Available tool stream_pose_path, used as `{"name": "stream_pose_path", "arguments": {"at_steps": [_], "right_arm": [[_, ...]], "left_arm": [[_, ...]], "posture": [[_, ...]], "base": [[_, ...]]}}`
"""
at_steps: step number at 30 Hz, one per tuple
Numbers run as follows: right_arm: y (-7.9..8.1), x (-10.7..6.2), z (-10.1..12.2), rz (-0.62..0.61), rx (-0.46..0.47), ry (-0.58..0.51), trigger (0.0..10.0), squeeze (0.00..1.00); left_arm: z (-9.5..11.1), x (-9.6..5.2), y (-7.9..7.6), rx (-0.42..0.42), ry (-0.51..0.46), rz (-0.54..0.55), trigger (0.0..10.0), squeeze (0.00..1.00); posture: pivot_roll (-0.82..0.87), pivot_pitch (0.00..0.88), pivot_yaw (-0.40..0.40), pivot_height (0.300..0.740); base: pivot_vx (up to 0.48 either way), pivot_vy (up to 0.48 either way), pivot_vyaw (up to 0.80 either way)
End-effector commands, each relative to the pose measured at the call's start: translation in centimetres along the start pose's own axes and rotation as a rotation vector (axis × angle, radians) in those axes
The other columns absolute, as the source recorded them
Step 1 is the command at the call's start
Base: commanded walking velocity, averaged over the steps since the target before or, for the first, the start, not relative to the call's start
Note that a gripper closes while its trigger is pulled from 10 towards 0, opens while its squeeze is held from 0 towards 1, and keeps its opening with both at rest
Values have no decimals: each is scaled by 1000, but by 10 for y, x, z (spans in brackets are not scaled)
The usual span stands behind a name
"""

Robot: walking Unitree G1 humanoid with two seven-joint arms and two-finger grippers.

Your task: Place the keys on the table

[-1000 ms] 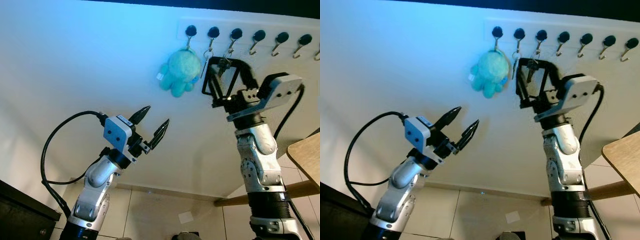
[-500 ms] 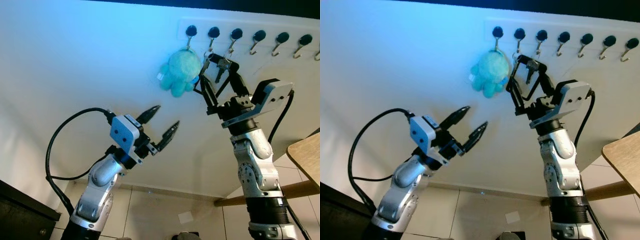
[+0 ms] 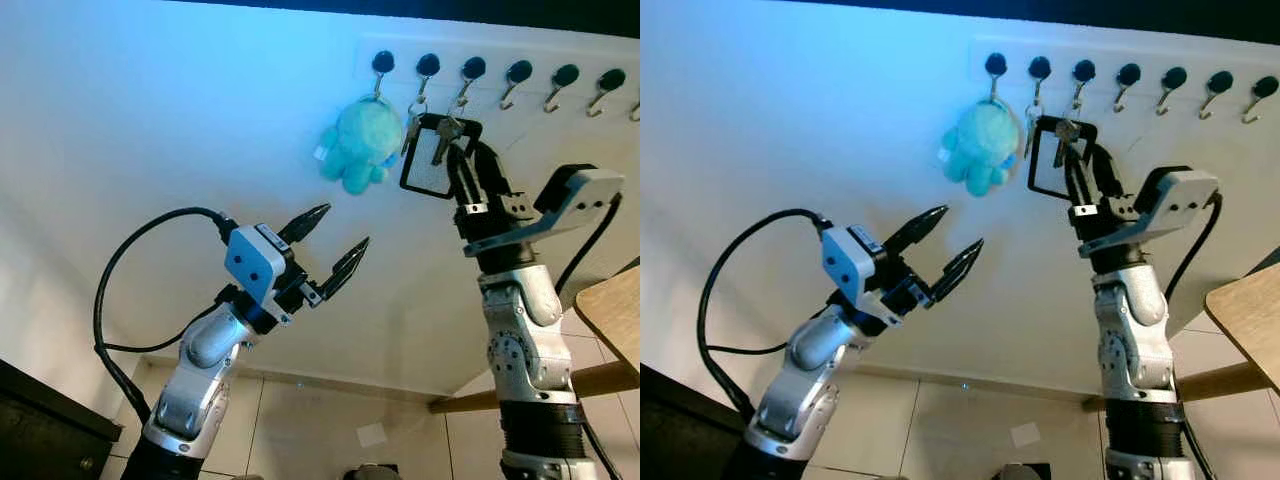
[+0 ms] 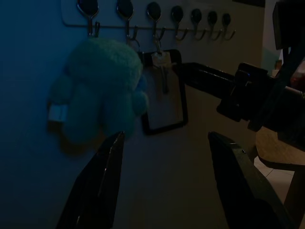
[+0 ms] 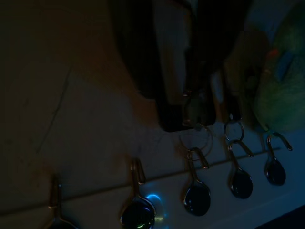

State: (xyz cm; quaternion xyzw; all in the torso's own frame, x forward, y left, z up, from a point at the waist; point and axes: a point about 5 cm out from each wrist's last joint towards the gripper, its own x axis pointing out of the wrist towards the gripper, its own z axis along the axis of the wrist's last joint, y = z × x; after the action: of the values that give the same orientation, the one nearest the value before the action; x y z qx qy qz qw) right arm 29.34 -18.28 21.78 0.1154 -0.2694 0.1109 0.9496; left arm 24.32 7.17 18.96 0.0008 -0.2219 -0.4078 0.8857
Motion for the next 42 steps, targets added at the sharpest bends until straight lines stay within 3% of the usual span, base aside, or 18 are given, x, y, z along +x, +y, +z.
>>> {"name": "stream_pose_path", "arguments": {"at_steps": [1,2,4,5,7,8,10,11,12,13,24,42], "right_arm": [[-2,-2,4,-11,4,-10,4078,0],[-2,-2,4,-11,4,-10,4078,0],[-2,-2,3,-19,12,-6,4980,0],[-3,-2,3,-22,16,-5,6902,0],[-3,-2,2,-25,23,-4,7451,0],[-3,-2,2,-29,29,-4,6314,0],[-4,-2,2,-31,34,-4,6314,0],[-4,-2,3,-33,40,-7,4118,0],[-4,-2,3,-34,44,-9,2980,0],[-5,-2,4,-35,49,-13,0,0],[2,5,20,0,86,-77,0,0],[31,8,30,103,164,-90,0,0]], "left_arm": [[1,2,-4,-4,1,-17,10000,0],[1,2,-4,-4,1,-17,10000,0],[1,2,-3,0,2,-16,10000,0],[1,2,-3,1,3,-15,10000,0],[1,2,-3,4,3,-14,10000,0],[1,3,-3,5,3,-13,10000,0],[1,3,-3,6,3,-12,10000,0],[1,3,-3,8,3,-11,10000,0],[1,3,-3,9,3,-10,10000,0],[2,3,-3,11,4,-9,10000,0],[3,4,-2,29,5,-8,10000,0],[4,5,-4,33,3,-28,10000,0]], "posture": [[58,75,-25,740],[58,75,-25,740],[60,76,-26,740],[60,76,-26,740],[62,77,-26,740],[62,77,-26,740],[62,77,-26,740],[62,77,-26,740],[62,77,-26,740],[61,78,-25,740],[60,77,-24,740],[56,81,-18,740]], "base": [[0,0,0],[0,0,0],[0,0,0],[0,0,0],[0,0,0],[0,0,0],[0,0,0],[0,0,0],[0,0,0],[0,0,0],[0,0,0],[0,0,0]]}}
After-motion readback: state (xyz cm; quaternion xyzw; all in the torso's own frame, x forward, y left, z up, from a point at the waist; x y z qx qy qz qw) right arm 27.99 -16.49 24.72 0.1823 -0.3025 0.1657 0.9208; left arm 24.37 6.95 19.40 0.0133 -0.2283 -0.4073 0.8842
